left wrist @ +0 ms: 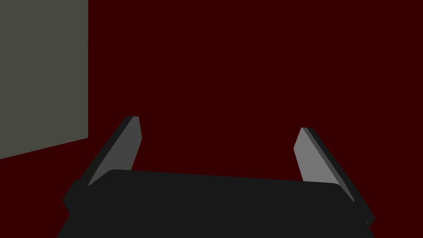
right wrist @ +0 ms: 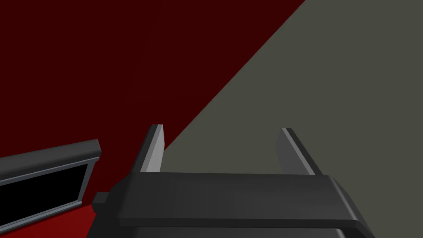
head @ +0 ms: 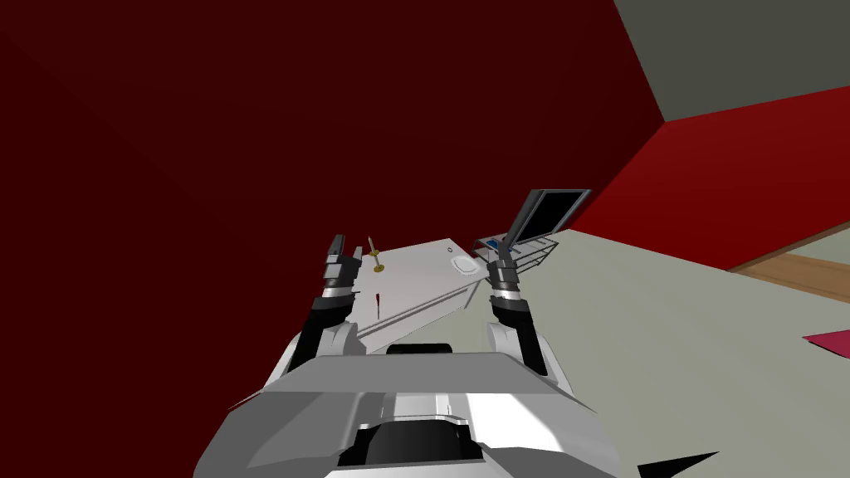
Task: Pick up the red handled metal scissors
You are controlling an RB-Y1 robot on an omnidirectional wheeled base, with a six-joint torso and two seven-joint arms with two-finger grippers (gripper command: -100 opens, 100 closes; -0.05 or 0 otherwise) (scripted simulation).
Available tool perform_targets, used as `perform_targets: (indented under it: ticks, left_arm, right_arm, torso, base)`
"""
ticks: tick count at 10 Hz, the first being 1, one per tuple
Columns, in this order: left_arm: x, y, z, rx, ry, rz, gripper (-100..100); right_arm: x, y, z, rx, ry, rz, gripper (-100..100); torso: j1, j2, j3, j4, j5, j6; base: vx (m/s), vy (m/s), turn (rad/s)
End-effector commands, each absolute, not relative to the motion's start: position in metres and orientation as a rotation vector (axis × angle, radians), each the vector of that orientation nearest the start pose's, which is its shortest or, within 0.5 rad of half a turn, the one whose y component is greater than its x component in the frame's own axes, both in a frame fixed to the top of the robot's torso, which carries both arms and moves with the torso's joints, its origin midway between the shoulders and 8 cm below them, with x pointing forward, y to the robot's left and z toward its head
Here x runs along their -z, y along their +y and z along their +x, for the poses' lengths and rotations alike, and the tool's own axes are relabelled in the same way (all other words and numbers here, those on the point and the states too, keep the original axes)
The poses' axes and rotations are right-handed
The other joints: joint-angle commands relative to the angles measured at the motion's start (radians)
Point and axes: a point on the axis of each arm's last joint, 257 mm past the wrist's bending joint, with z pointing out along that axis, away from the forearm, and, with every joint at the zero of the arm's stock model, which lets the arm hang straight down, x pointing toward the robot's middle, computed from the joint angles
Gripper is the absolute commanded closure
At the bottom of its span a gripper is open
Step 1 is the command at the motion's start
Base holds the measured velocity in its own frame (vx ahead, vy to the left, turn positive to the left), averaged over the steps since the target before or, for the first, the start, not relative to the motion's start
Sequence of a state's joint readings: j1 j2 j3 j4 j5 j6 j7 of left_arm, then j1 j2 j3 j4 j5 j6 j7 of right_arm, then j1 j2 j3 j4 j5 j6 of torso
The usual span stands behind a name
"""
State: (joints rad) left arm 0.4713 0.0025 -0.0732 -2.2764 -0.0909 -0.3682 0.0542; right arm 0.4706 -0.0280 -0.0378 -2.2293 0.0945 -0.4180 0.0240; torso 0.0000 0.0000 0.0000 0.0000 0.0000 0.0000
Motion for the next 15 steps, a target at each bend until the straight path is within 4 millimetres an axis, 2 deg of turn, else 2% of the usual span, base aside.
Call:
perform_targets:
  ticks: [1, 5, 8, 11, 12, 15]
  left_arm:
    - [0.004, 0.239, 0.377, 1.341, 0.783, -0.707, -100]
    - [0.037, 0.223, 0.391, 1.317, 0.921, -0.704, -100]
    - [0.077, 0.211, 0.404, 1.282, 1.059, -0.717, -100]
    - [0.131, 0.200, 0.413, 1.229, 1.226, -0.736, -100]
    - [0.131, 0.200, 0.413, 1.228, 1.227, -0.737, -100]
    - [0.198, 0.197, 0.415, 1.148, 1.420, -0.760, -100]
  right_arm:
    - [0.005, -0.283, 0.369, -1.163, 0.763, 0.650, 0]
    - [0.005, -0.283, 0.369, -1.164, 0.762, 0.650, 0]
    - [0.005, -0.283, 0.369, -1.164, 0.762, 0.650, 0]
    - [0.005, -0.283, 0.369, -1.164, 0.762, 0.650, 0]
    - [0.005, -0.283, 0.369, -1.164, 0.762, 0.650, 0]
    - [0.005, -0.283, 0.369, -1.164, 0.762, 0.650, 0]
  torso:
    - [0.000, 0.000, 0.000, 0.000, 0.000, 0.000]
    - [0.000, 0.007, 0.004, 0.002, 0.000, 0.000]
    - [0.000, 0.005, 0.003, 0.001, 0.000, 0.000]
    - [0.000, 0.004, 0.003, 0.001, 0.000, 0.000]
    - [0.000, 0.004, 0.002, 0.001, 0.000, 0.000]
    - [-0.001, 0.002, 0.001, 0.000, 0.000, 0.000]
  base:
    - [-0.080, -0.008, 0.053]
    - [-0.106, -0.011, 0.038]
    - [-0.072, -0.002, 0.030]
    - [-0.064, -0.003, 0.003]
    - [-0.036, -0.004, -0.003]
    - [-0.030, -0.018, -0.030]
